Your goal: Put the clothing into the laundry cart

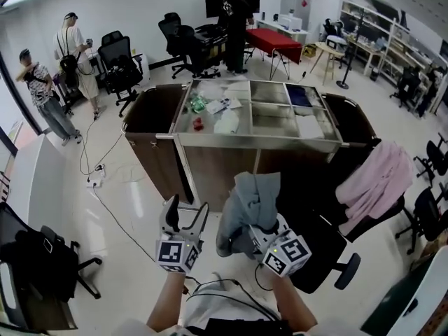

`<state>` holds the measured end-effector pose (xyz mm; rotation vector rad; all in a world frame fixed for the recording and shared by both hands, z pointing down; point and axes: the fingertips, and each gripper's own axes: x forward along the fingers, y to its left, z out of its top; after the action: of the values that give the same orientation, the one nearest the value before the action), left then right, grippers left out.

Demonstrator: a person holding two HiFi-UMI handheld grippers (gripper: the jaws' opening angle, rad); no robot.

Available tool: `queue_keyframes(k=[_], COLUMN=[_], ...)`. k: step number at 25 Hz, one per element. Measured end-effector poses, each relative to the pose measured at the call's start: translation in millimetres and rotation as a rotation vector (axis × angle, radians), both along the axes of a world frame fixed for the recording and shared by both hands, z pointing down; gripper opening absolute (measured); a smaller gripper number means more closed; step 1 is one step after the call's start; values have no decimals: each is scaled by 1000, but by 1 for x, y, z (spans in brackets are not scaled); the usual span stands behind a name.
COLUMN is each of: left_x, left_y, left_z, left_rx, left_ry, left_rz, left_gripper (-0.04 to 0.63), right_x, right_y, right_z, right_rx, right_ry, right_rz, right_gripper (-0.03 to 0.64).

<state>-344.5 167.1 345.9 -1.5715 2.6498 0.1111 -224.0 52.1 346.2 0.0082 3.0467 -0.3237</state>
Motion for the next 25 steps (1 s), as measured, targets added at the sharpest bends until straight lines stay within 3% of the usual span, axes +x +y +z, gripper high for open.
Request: queue_keyframes(k=[7, 14, 19, 25], left_x=[-97, -158, -191, -240], left_y=[54, 103, 122, 128], left_z=[-3, 12, 25, 8], left_rx=[22, 22, -10, 11], left_ry=[2, 37, 74, 24], left_rz=[-81, -180, -260, -368], left_gripper=[339, 339, 339, 338], right_x=[-100, -172, -221, -287], right_y=[36, 59, 83, 90], right_z=[-6, -6, -13, -27], right_rx=[21, 36, 58, 41], right_ry=[-8, 14, 6, -49], right_rz=[-64, -137, -268, -409], right_gripper=[132, 132, 132, 132])
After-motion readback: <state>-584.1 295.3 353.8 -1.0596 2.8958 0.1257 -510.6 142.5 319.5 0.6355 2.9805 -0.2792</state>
